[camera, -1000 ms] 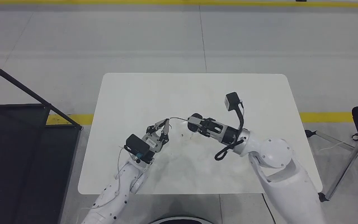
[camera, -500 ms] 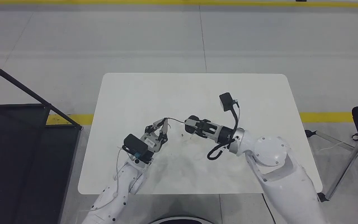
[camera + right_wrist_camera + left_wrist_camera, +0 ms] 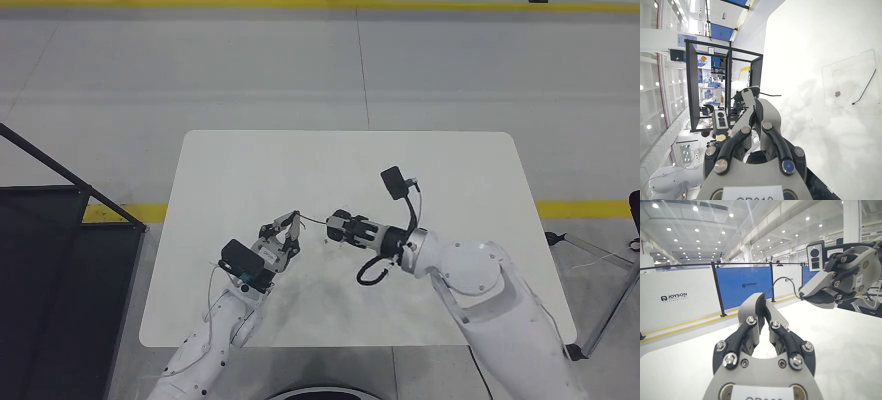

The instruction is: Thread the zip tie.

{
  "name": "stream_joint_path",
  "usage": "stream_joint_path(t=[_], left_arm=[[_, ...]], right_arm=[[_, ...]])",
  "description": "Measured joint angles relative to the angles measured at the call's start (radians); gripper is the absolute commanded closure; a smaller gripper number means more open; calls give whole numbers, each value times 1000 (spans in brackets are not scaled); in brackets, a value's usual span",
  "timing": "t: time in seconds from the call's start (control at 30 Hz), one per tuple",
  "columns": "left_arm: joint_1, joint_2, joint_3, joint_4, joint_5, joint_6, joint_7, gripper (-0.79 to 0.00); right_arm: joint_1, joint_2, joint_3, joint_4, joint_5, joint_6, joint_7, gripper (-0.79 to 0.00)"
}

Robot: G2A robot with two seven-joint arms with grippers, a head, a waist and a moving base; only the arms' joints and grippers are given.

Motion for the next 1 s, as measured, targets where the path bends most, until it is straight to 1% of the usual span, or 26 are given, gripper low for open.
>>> stream_joint_path(t=[0.3,0.67,0.83,1.0], left_arm=[[0,-3,-3,1,2,-3,6,0],[-1,-6,-5,5,6,-8,14,0],[-1,-7,-5,9,13,-12,11,0],[-3,-8,-4,12,26,-15,5,0]], right_arm=[[30,-5,-27,10,-29,72,-3,0],[56,-12,-43,25,-31,130,-14,0],[54,-15,-39,25,-13,109,-24,0],[30,-14,-13,19,26,49,-32,0]])
